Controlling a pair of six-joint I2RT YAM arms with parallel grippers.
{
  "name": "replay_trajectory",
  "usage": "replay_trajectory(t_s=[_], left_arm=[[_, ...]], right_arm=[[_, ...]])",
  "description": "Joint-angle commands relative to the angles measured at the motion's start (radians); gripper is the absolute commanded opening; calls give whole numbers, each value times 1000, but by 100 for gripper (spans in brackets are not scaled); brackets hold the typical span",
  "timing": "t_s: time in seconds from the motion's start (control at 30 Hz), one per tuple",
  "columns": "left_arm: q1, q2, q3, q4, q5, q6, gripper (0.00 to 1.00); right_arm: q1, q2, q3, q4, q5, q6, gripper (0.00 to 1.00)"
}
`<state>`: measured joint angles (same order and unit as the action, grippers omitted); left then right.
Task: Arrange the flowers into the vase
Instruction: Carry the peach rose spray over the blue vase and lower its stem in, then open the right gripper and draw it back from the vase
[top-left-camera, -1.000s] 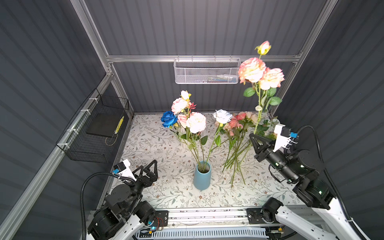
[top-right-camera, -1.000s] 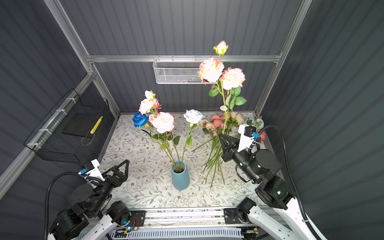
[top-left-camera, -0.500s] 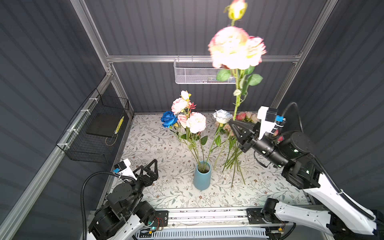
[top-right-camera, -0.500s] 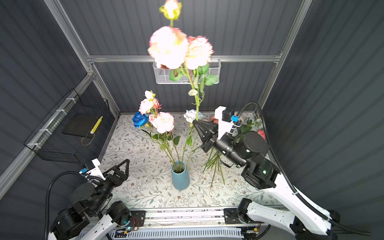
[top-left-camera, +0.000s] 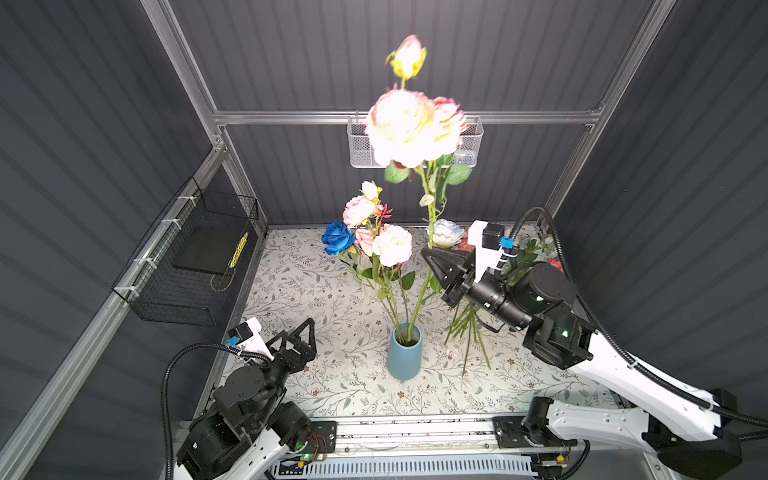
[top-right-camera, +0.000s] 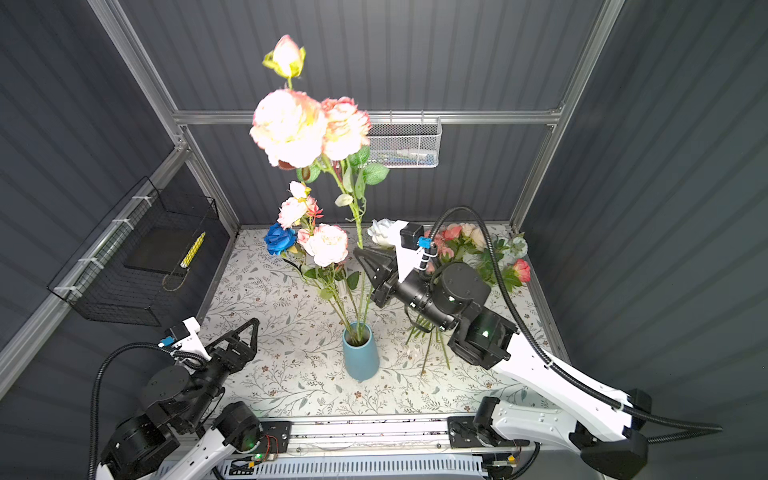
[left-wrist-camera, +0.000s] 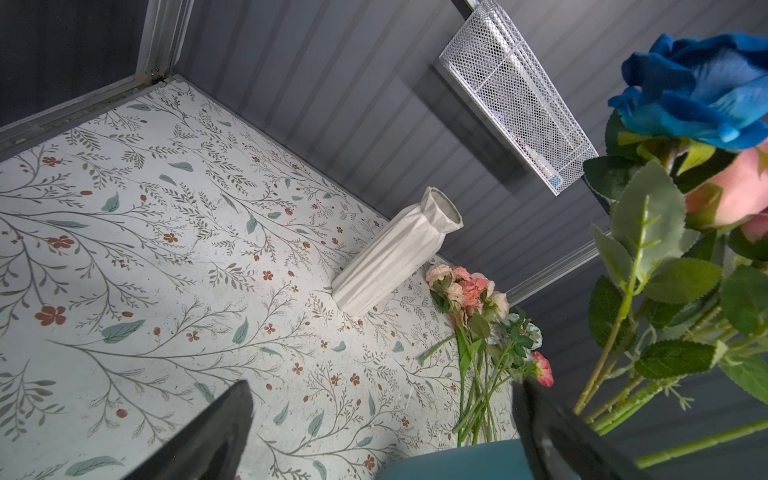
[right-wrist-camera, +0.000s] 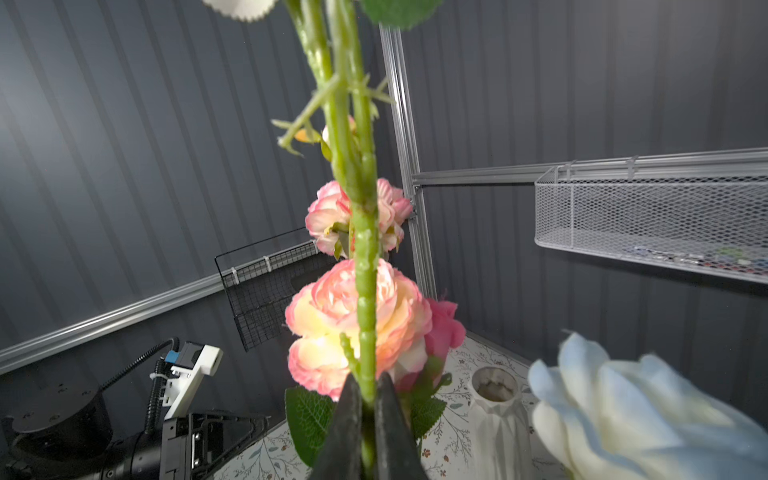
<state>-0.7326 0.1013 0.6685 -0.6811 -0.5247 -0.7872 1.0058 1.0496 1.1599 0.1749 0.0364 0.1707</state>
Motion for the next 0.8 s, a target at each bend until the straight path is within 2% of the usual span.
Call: replay_trajectory(t_s=[0.0,0.1,0.37,0.77], left_arm=[[-1,2,19,-17,-14,-6,100],[0,0,19,-21,-14,-6,100],[-1,3,13,-20,-12,-5,100],[0,18,-7,-2,11,-2,100]], right_arm=[[33,-1,-67,71,41,-28,0],[67,-9,-143,101,71,-34,0],[109,-37,-336,162,111,60,2],[132,-112,-451,142,122,150,49]])
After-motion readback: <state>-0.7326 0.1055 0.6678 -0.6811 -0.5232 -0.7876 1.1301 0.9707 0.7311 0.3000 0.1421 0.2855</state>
